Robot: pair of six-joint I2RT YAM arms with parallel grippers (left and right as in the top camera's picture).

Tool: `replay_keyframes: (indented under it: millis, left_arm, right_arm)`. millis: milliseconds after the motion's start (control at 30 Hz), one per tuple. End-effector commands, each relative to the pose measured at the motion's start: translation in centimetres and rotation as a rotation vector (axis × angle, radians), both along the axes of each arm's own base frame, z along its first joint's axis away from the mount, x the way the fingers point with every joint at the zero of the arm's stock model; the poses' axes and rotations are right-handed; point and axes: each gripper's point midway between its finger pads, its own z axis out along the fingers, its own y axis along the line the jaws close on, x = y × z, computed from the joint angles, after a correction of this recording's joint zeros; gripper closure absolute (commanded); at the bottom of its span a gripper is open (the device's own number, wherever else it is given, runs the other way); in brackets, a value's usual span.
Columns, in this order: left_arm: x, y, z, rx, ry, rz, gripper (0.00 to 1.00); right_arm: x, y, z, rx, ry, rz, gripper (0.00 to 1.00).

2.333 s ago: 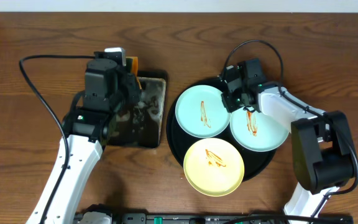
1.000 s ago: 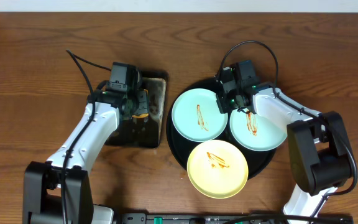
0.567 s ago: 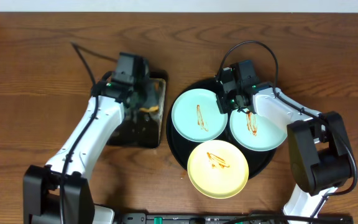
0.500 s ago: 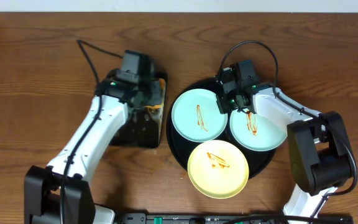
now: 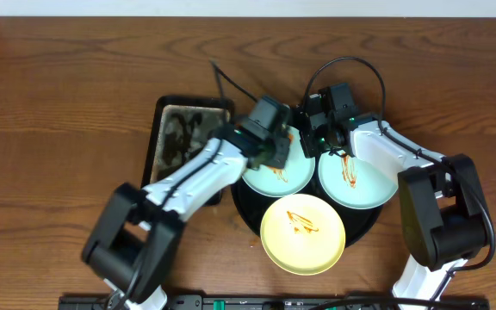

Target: Clean dirty plates on tray and stack at the side

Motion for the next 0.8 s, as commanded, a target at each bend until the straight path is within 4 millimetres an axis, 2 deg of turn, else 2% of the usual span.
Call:
replay_keyframes:
  millis: [0,200,367,633,767]
  left_arm:
    - [-0.6,-1.5,-1.1,-0.033,0.061,0.069,0.92]
    - [-1.5,-2.5,-2.4,-0.050,0.115,0.133,0.92]
    - [-1.8,-2.6,-3.2,-0.050,0.148,0.175,0.93]
    - [-2.2,-2.1,-5.6,-0.022,0.206,0.238,0.93]
    - [-0.7,-0.1,-5.7,0.050,0.134,0.269,0.93]
  right_arm:
    - [-0.6,0.6,-0.8,-0.001,0.034,-0.014,0.99]
    - [-0.6,0.6,-0.8,-0.001,0.034,-0.014,0.99]
    - [-0.6,0.6,-0.8,-0.001,0.033,-0.014,0.99]
    - [-0.6,0.6,-0.8,-0.001,0.035,-0.014,0.99]
    - [-0.7,0.6,-0.8,-0.002,0.038,-0.014,0.99]
